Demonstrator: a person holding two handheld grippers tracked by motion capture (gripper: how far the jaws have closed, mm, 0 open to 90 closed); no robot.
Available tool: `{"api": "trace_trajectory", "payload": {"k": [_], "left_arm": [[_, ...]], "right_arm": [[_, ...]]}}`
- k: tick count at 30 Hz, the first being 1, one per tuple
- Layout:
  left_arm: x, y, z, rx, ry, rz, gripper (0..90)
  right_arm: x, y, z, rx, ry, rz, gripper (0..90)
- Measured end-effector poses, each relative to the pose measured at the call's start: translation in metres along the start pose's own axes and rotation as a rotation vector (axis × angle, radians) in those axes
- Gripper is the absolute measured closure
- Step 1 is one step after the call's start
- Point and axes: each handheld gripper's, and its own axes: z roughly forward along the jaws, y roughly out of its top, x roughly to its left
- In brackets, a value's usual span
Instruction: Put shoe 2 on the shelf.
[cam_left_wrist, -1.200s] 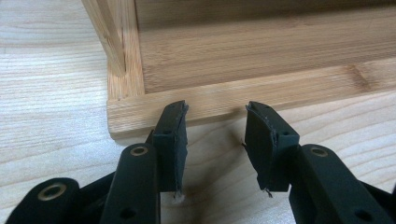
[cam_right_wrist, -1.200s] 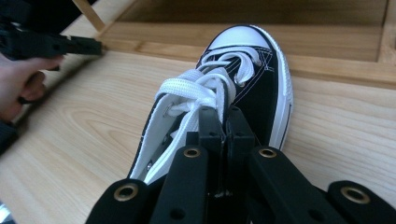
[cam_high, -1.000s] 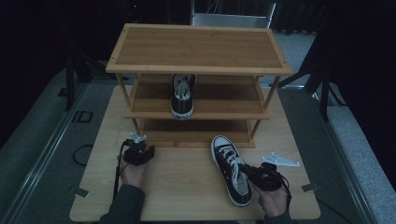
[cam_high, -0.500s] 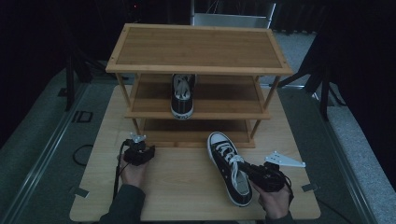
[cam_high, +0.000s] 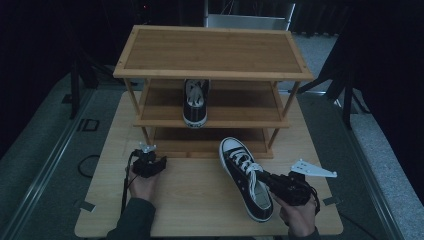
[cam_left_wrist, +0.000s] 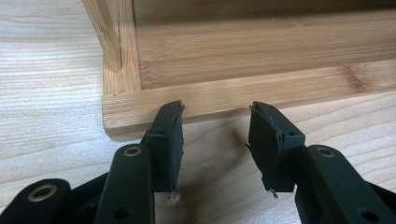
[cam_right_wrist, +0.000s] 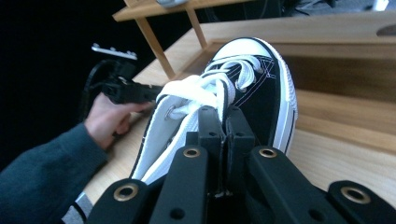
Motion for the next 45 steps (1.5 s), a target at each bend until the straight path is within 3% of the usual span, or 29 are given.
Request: {"api": "trace_trajectory", "payload": {"k": [10, 16, 31, 45], "left_arm": [[0.0, -0.001, 0.0, 0.002, -0.005, -0.007, 54.7], [0.001, -0.001, 0.0, 0.003, -0.007, -0.009, 54.6], [0.001, -0.001, 0.0, 0.006, -0.011, -0.013, 54.6], [0.001, -0.001, 0.0, 0.006, -0.012, -0.014, 54.5]], "right_arm": [[0.016, 0.024, -0.015, -0.037, 0.033, -0.028, 88.2], [0.02, 0.052, -0.015, -0.077, 0.048, -0.033, 88.2], [-0.002, 0.104, 0.025, -0.133, -0.023, 0.014, 88.1], [-0.008, 0.127, 0.061, -0.157, -0.082, 0.045, 88.0]]}}
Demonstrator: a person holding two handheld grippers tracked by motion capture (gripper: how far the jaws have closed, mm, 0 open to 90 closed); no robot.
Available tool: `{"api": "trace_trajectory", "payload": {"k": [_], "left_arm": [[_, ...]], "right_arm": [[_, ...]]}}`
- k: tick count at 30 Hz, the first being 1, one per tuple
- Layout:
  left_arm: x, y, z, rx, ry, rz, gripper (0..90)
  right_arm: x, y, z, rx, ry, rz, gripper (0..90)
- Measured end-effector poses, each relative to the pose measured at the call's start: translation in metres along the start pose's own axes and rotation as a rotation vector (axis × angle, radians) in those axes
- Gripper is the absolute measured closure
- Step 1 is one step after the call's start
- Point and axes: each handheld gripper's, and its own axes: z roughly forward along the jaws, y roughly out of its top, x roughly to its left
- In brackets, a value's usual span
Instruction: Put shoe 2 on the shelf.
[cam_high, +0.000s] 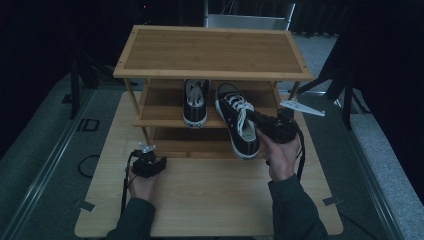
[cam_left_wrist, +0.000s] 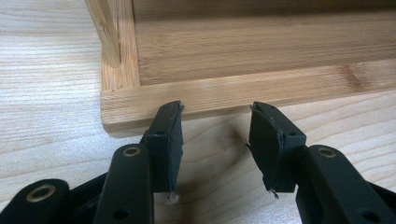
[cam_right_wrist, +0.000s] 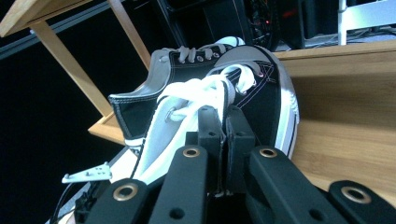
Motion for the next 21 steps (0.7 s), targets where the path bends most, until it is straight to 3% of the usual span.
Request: {"api": "trace_trajectory", "payload": {"k": [9, 21], "left_arm": [[0.0, 0.0, 0.0, 0.0, 0.001, -0.003, 54.5], [0.0, 0.0, 0.0, 0.001, -0.001, -0.007, 54.4]], "right_arm": [[-0.006, 0.005, 0.023, -0.018, -0.035, 0.043, 87.9], [-0.005, 0.004, 0.056, -0.047, -0.105, 0.042, 87.8]]}}
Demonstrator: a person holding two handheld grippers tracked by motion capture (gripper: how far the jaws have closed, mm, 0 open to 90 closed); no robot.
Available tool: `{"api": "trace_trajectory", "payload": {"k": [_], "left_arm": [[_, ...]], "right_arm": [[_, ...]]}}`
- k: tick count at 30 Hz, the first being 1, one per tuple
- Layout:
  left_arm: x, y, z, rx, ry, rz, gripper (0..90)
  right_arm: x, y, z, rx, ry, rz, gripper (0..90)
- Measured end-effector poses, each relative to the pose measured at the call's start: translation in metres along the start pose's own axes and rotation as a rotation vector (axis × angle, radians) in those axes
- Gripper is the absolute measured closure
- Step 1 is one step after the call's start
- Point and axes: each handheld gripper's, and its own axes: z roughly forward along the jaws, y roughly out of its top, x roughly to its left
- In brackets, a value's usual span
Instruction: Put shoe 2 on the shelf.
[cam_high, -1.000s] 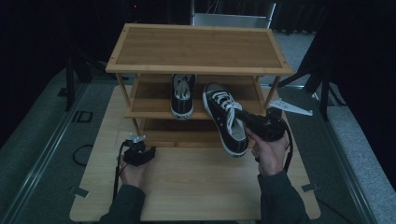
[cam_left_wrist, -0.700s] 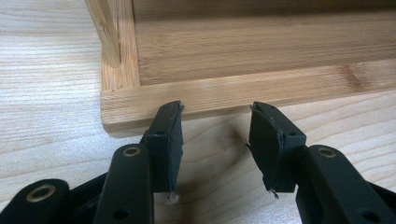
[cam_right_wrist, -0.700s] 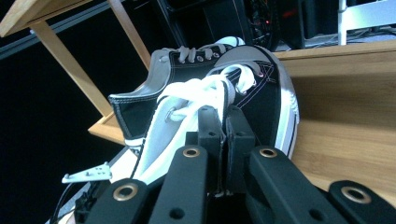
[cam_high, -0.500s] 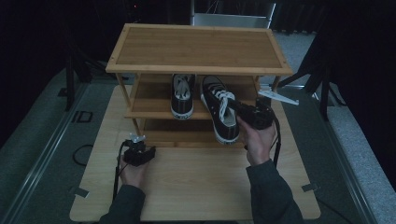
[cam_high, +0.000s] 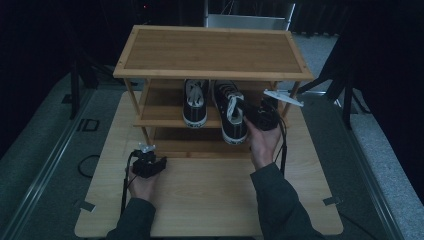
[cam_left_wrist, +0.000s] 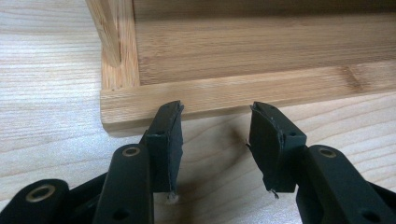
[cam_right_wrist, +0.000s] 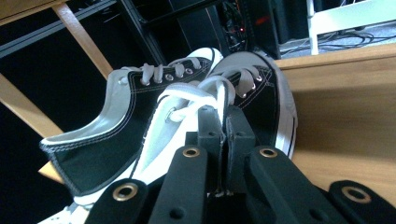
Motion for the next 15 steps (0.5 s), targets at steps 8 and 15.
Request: {"api": "trace_trajectory", "payload": {"k": [8, 15], "left_arm": [[0.0, 0.0, 0.0, 0.001, -0.002, -0.004, 54.3], [-0.002, 0.0, 0.0, -0.003, -0.009, -0.005, 54.2]], "right_arm": [[0.0, 0.004, 0.014, -0.027, -0.055, 0.011, 87.8], [-0.004, 0.003, 0.025, -0.057, -0.067, 0.038, 87.7]]}}
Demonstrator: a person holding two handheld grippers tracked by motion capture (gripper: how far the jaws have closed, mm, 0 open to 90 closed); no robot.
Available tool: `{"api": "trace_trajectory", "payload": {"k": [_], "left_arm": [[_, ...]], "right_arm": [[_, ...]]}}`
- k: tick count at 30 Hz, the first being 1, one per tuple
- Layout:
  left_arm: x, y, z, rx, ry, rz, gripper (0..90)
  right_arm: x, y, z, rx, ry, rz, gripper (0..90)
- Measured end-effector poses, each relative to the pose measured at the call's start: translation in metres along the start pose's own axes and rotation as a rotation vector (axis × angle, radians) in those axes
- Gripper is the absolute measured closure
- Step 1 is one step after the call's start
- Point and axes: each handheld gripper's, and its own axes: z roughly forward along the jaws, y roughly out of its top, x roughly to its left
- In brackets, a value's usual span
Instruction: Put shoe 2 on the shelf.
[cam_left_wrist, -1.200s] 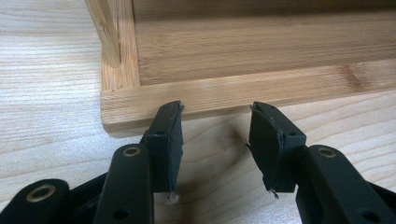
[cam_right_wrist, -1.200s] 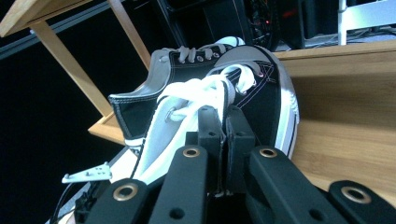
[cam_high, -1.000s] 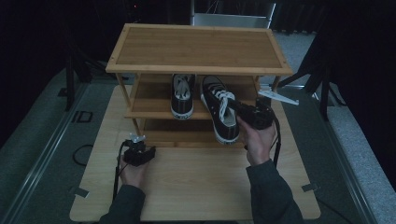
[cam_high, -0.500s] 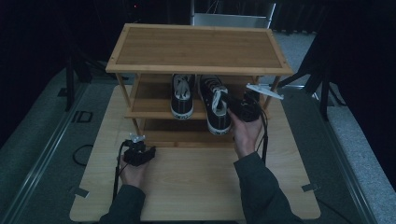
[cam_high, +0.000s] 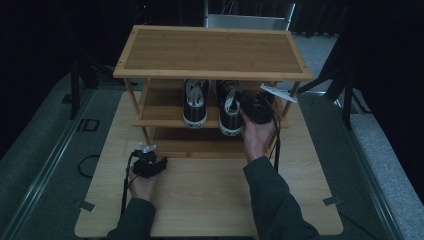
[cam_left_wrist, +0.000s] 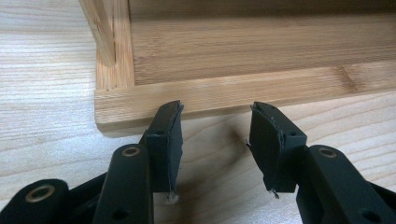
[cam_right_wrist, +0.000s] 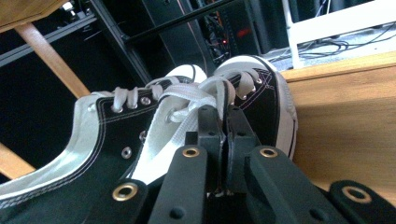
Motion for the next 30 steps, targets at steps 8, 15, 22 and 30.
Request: {"api": "trace_trajectory", "payload": {"k": [8, 15, 22, 30], "left_arm": [[0.0, 0.0, 0.0, -0.001, 0.0, 0.004, 54.0], [0.0, 0.0, 0.0, -0.001, -0.004, 0.004, 53.2], [0.0, 0.0, 0.0, 0.0, -0.005, 0.005, 52.8], [0.0, 0.0, 0.0, 0.001, -0.003, 0.008, 52.6]], "right_arm": [[0.001, 0.0, 0.008, -0.006, -0.024, 0.009, 87.6], [0.002, 0.002, 0.017, -0.01, -0.027, -0.002, 87.5], [0.006, 0.003, 0.024, -0.007, -0.03, -0.003, 87.5], [0.007, 0.003, 0.026, -0.004, -0.033, 0.015, 87.3]]}}
